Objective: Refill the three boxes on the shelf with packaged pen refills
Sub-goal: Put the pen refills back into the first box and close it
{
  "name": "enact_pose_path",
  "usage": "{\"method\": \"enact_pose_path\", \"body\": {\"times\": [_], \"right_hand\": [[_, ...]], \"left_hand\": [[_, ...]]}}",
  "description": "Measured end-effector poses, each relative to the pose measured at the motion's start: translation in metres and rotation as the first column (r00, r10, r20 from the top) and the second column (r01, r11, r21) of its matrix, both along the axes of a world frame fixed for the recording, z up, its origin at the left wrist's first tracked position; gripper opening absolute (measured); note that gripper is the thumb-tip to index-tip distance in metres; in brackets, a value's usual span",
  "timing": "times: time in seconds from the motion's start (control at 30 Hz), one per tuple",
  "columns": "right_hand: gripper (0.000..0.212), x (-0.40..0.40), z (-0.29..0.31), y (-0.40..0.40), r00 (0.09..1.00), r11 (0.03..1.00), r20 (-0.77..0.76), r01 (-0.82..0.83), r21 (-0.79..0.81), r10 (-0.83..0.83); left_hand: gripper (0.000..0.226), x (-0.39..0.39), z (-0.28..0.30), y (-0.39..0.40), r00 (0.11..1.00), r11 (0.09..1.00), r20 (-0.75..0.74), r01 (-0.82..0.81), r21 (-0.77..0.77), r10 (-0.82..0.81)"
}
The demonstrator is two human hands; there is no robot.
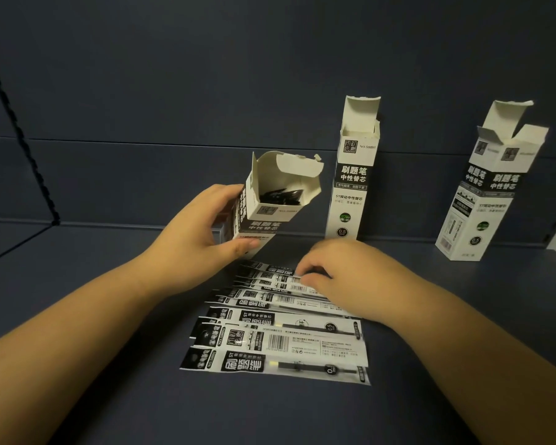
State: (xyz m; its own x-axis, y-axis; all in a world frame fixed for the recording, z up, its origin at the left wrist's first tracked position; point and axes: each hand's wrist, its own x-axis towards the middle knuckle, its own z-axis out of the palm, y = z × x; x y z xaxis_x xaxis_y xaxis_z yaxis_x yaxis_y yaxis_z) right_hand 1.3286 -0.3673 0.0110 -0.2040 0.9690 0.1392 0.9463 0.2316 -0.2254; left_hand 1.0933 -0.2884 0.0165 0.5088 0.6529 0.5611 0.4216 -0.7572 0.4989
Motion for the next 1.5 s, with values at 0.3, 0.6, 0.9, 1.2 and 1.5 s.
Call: {"method": "enact_pose_path", "body": {"times": [0.3,0.6,0.9,1.2,1.5], "right_hand": [[0.022,-0.002,0.002,-0.001,0.998,1.0,0.054,-0.02,0.003,0.02],[0.026,-0.005,0.005,-0.004,0.997,1.0,0.075,-0.03,-0.001,0.03],[0.026,-0.004,0.005,-0.005,0.997,0.999,0.066,-0.038,0.001,0.038],[0.038,-0.006,0.006,-0.007,0.999,0.999,0.039,0.017,0.027,-0.018],[0.043,-0.002,0.016,-0.01,0.991,0.99,0.046,0.119,0.081,-0.123]], "left_hand": [[0.062,0.0,0.0,0.0,1.0,1.0,-0.006,-0.001,0.012,0.001],[0.06,0.001,0.0,-0.001,1.0,1.0,-0.013,-0.002,0.012,0.002],[0.06,0.0,0.002,-0.002,1.0,1.0,-0.008,0.004,0.007,-0.004],[0.062,0.001,0.001,-0.002,1.0,1.0,-0.011,0.003,0.01,-0.003],[0.06,-0.002,0.001,-0.002,0.999,0.998,0.052,-0.008,-0.055,0.01]]}}
